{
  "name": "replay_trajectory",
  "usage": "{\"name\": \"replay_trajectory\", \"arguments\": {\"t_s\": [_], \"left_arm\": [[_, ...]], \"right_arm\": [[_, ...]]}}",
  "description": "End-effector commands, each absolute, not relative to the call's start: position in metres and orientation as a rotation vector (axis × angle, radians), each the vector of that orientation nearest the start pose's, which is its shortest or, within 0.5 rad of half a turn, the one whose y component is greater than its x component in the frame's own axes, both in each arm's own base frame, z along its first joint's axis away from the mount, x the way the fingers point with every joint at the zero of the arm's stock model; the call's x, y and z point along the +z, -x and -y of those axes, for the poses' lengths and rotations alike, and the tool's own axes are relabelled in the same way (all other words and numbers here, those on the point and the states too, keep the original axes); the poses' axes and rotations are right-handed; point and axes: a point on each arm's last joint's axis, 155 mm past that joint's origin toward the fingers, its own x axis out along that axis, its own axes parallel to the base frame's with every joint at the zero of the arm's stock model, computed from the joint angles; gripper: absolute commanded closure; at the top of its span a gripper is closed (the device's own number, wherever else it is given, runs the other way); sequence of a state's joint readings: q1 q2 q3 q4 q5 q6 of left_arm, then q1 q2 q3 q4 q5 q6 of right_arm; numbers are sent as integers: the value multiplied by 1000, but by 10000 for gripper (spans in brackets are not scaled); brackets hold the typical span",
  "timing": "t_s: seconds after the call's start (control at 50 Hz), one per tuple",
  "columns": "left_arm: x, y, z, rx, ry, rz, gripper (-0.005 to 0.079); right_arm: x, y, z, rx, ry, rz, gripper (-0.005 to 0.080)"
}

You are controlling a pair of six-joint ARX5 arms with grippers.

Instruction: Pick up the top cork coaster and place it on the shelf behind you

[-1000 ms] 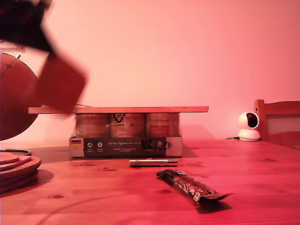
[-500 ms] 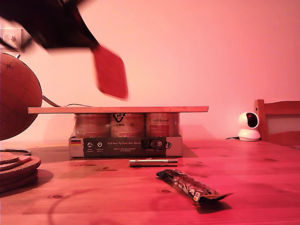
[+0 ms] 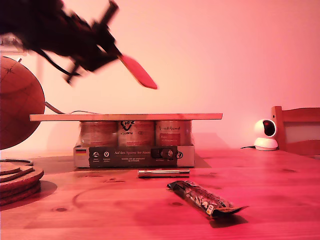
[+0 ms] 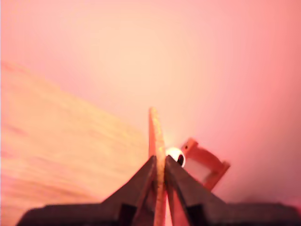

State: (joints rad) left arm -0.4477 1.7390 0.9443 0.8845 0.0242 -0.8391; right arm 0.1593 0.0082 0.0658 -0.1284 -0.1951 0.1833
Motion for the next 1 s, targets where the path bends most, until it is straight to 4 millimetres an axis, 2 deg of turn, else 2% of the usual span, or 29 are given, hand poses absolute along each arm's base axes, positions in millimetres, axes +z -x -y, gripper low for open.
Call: {"name": "replay_trajectory", "arguments": {"t_s": [0.0,0.02,0.16,0.32,0.34,0.48,0.76,0.82,0.98], "left_arm": [[238,-489,239,-464,892,-147,762],[236,-493,240,-460,956,-164,762],[230,-516,248,-446,1056,-163,762],[216,-536,241,-370,1060,-139,762],[214,-537,240,-361,1106,-148,762],[197,-541,232,-287,1103,-172,762],[183,-543,224,-216,1088,-195,750],[183,-543,224,-216,1087,-195,706],[183,-543,225,-217,1088,-195,477]], "right_arm": [[170,-235,-75,352,-185,-81,764],[170,-235,-75,355,-185,-81,765],[170,-234,-76,359,-186,-82,764],[171,-234,-76,360,-186,-80,764],[171,-234,-76,360,-186,-80,764],[171,-234,-76,361,-185,-77,764],[171,-234,-76,362,-186,-77,764],[171,-234,-76,362,-186,-77,764],[171,-234,-76,362,-186,-77,764]]}}
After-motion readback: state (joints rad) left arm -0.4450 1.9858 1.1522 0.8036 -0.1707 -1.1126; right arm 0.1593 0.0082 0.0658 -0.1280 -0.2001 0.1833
